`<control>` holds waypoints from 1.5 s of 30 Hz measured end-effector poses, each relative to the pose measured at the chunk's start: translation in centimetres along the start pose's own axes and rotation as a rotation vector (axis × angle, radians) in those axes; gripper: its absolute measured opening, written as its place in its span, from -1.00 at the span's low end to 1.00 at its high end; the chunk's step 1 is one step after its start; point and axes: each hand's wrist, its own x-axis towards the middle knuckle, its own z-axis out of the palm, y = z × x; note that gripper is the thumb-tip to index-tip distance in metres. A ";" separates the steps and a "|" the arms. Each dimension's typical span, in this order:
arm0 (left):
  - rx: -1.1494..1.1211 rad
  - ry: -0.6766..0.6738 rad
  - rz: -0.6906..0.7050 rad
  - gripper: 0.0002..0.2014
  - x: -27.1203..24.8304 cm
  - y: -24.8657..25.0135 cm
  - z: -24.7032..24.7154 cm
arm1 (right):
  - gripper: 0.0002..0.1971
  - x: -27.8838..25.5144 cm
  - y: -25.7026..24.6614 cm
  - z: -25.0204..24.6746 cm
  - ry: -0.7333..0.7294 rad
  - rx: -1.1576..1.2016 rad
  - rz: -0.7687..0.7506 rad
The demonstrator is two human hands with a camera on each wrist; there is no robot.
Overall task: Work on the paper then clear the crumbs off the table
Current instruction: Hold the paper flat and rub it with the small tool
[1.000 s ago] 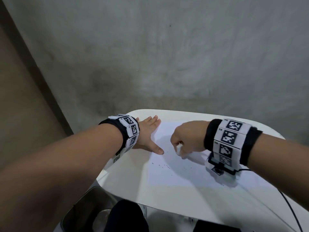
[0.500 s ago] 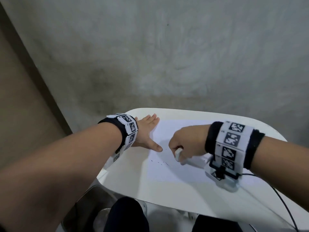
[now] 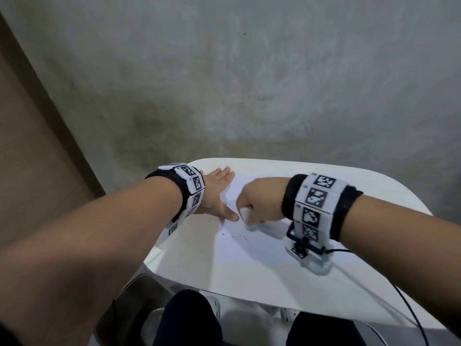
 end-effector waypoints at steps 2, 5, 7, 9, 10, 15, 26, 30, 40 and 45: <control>0.003 0.007 -0.004 0.26 0.0 0.1 0.0 | -0.75 0.2 0.0 0.7 0.155 0.059 0.008; 0.005 -0.006 0.004 0.27 -0.1 -0.1 0.2 | -0.80 -1.1 0.0 1.1 0.017 0.054 -0.048; -0.003 -0.014 0.008 0.22 -0.1 -0.2 0.1 | -0.92 -1.8 1.3 1.0 -0.081 0.112 -0.036; 0.018 -0.021 0.014 0.19 -0.4 -0.1 -0.4 | -0.95 -2.0 4.0 1.1 0.045 0.318 0.039; 0.040 -0.026 0.020 0.17 -0.6 -0.2 -0.6 | -0.95 -2.3 5.8 1.3 0.161 0.452 0.113; 0.103 -0.039 -0.009 0.22 -2.0 -2.1 -1.2 | -0.76 -5.7 12.7 3.6 0.175 1.027 0.405; 0.019 -0.016 0.018 0.11 -1.9 5.0 -0.6 | -0.79 -5.8 12.8 5.1 0.178 0.922 0.453; 0.111 -0.031 0.403 0.01 -3.7 9.8 -0.2 | -0.79 -5.7 12.7 5.2 0.190 0.910 0.453; 0.008 0.065 -0.073 0.08 -0.5 5.8 -1.8 | -0.85 -5.5 13.5 5.5 0.160 0.898 0.445; 0.053 -0.062 0.389 -0.13 -2.2 11.1 -2.3 | -0.87 -5.3 13.8 5.7 0.172 0.940 0.411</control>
